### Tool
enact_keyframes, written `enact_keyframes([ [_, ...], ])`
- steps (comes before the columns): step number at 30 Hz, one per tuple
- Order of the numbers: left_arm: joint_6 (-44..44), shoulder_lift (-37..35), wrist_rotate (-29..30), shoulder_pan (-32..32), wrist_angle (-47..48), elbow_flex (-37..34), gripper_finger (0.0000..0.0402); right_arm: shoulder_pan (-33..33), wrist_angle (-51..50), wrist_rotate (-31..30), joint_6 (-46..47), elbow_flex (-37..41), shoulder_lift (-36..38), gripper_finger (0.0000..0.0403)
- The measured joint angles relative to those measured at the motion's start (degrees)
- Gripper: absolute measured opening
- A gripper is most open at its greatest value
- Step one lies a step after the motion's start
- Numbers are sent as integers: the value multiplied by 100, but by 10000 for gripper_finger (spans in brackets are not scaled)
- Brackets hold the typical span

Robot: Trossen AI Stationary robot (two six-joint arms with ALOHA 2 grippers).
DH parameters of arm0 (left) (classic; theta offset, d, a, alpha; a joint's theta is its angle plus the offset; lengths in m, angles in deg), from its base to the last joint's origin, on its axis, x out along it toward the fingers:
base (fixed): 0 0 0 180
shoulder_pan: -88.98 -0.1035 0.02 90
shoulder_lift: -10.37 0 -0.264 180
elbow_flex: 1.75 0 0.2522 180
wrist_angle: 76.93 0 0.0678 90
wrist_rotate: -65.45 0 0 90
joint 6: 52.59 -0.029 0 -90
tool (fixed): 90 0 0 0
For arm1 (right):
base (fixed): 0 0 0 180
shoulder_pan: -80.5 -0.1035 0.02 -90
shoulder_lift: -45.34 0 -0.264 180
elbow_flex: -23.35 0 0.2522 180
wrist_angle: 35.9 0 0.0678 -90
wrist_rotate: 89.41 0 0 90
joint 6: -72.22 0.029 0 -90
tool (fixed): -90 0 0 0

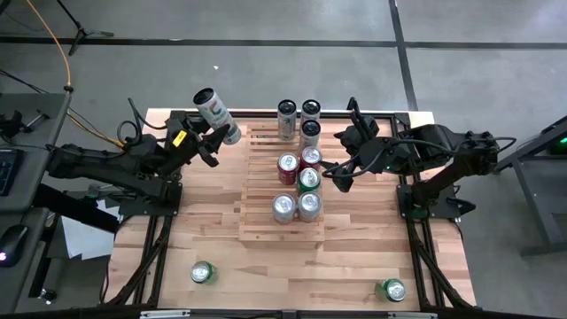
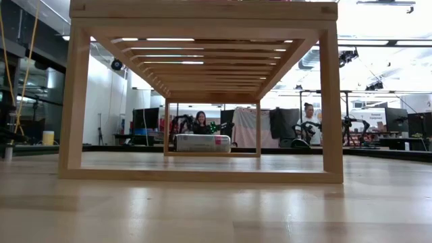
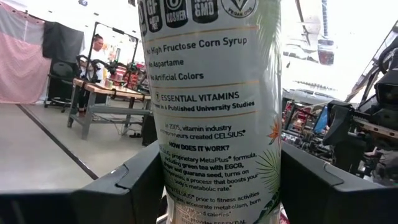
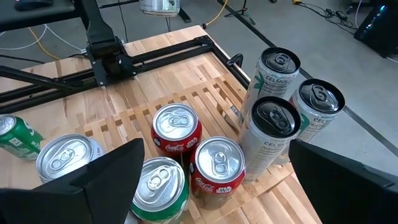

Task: Place canned beverage on shelf
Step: Put the white pink can on the shelf

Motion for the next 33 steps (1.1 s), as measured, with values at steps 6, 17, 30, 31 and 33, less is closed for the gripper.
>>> enact_keyframes([
  [6,129,0,-240,0,43,0,234,0,60,25,0,0,2,385],
  [17,281,0,-493,0,106,0,234,-1,71,95,0,0,2,385],
  [30,517,-17,-1189,-2,121,0,234,-2,147,156,0,0,4,385],
  [31,596,-40,-1470,-3,129,0,234,-2,147,156,0,0,4,385],
  [33,841,-70,-2187,-38,97,0,234,0,149,156,-6,0,4,385],
])
